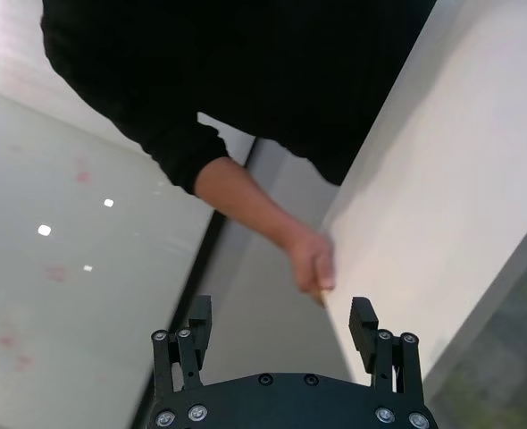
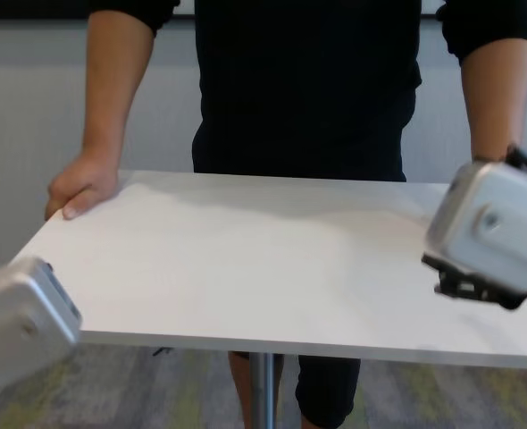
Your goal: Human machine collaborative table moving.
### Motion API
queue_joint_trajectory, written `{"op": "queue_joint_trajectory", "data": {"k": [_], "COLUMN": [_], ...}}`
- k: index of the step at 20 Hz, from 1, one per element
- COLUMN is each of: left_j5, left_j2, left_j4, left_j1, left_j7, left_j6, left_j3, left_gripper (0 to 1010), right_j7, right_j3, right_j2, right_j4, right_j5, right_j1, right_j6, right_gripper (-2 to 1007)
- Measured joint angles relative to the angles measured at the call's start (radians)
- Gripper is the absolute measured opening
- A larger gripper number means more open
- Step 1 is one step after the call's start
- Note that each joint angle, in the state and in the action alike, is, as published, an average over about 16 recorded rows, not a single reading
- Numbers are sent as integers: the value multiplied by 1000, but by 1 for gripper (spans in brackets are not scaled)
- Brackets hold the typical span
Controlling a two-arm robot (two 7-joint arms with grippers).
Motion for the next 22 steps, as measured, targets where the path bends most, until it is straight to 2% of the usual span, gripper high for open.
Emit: {"op": "queue_joint_trajectory", "data": {"k": [7,12,15,18,22], "left_j5": [-150,-246,-278,-296,-299], "left_j2": [-15,-17,-16,-16,-19], "left_j4": [-69,-130,-164,-190,-206], "left_j1": [34,69,90,106,118], "left_j7": [-90,-136,-149,-158,-161], "left_j6": [-68,-109,-124,-134,-142], "left_j3": [-39,-77,-97,-113,-125], "left_gripper": [1000,1000,1000,1000,1000], "right_j7": [-43,-56,-58,-58,-58], "right_j3": [27,40,43,44,41], "right_j2": [5,8,9,9,11], "right_j4": [-26,-46,-58,-70,-83], "right_j5": [105,186,219,238,235], "right_j1": [-11,-18,-20,-21,-22], "right_j6": [-143,-242,-284,-312,-319], "right_gripper": [1005,1005,1005,1005,1005]}}
